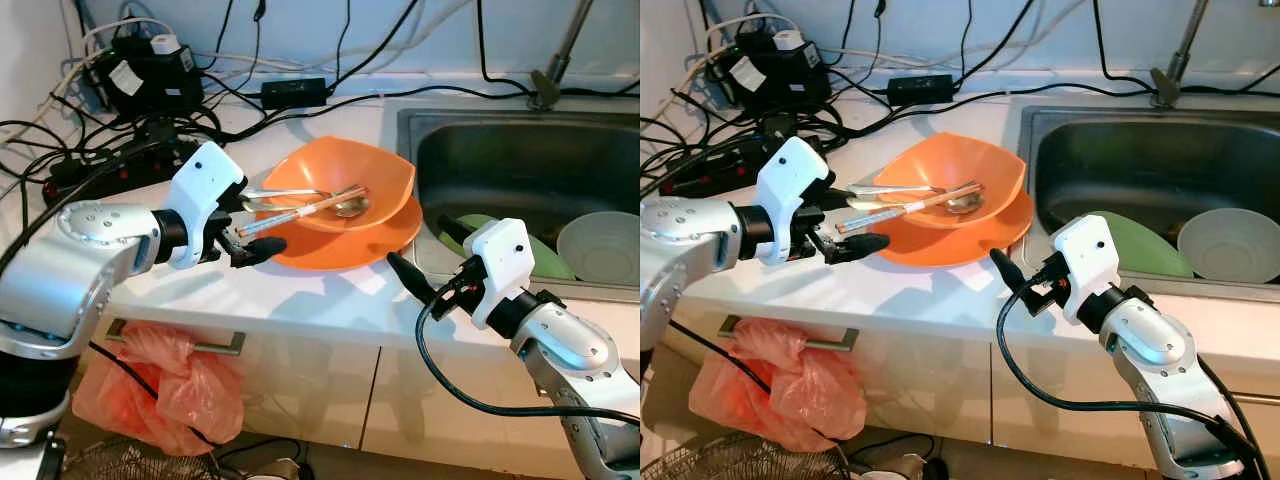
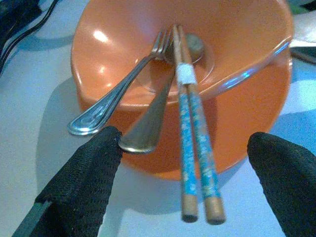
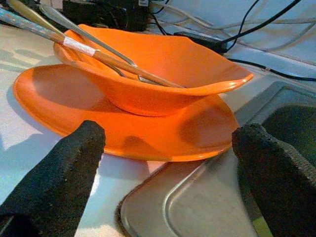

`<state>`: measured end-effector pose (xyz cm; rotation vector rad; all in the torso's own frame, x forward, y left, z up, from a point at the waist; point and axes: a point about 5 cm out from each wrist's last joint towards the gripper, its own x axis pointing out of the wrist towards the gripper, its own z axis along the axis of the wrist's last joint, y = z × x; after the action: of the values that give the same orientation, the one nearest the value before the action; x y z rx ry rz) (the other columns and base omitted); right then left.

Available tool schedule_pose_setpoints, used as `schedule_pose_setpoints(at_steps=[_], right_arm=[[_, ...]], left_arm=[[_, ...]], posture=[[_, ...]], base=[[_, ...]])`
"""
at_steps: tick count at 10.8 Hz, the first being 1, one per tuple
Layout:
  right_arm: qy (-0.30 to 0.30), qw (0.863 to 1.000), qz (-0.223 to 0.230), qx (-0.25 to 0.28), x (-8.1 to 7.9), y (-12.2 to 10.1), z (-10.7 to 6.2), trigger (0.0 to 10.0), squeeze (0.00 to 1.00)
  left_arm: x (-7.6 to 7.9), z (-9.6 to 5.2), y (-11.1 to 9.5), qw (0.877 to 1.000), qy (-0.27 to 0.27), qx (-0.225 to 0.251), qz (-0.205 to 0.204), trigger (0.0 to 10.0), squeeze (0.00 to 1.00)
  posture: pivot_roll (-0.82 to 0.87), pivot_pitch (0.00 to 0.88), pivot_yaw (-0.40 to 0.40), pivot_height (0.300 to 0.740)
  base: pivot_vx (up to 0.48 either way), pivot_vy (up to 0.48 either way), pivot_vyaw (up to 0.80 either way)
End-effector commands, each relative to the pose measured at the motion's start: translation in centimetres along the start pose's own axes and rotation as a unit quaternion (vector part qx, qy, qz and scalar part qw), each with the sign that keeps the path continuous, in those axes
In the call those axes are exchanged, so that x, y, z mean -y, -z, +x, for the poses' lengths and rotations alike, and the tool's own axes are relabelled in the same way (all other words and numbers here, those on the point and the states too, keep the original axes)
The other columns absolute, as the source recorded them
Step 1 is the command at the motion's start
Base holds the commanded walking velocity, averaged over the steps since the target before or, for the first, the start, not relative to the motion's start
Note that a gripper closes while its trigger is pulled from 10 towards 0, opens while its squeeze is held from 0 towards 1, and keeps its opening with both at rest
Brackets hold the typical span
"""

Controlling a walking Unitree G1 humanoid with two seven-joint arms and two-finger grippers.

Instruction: Kitchen organization

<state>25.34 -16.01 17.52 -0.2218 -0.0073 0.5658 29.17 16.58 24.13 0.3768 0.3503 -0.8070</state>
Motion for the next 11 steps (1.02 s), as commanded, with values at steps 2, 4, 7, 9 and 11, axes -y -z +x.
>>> schedule_pose_setpoints(at_steps=[2,4,7,9,11], right_arm=[[-0.008,1.000,-0.009,0.008,0.1,-0.4,0.3,10.0,0.00],[-0.009,1.000,-0.008,0.010,0.1,-0.4,0.4,10.0,0.00],[-0.010,1.000,-0.010,0.010,0.1,-0.5,0.4,10.0,0.00],[-0.018,1.000,-0.011,0.010,0.1,-0.6,0.1,10.0,0.00],[-0.032,0.999,-0.011,0.003,0.0,-0.5,-0.1,10.0,0.00]], left_arm=[[-0.5,-0.7,-1.2,0.999,0.017,0.027,-0.018,10.0,0.00],[-1.1,-0.2,-1.6,0.995,0.012,0.063,-0.074,10.0,0.00],[-1.2,0.5,-0.5,0.996,0.028,0.027,-0.076,10.0,0.00],[-1.6,0.5,-1.4,0.998,0.043,0.017,-0.044,10.0,0.00],[-1.7,0.5,-1.3,0.998,0.053,0.001,-0.018,10.0,0.00]], posture=[[0.10,0.032,0.089,0.740],[0.10,0.034,0.088,0.740],[0.09,0.032,0.089,0.740],[0.08,0.028,0.101,0.740],[0.08,0.028,0.102,0.740]], base=[[0.000,0.000,0.00],[0.000,0.000,0.00],[0.000,0.000,0.00],[0.000,0.000,0.00],[0.000,0.000,0.00]])
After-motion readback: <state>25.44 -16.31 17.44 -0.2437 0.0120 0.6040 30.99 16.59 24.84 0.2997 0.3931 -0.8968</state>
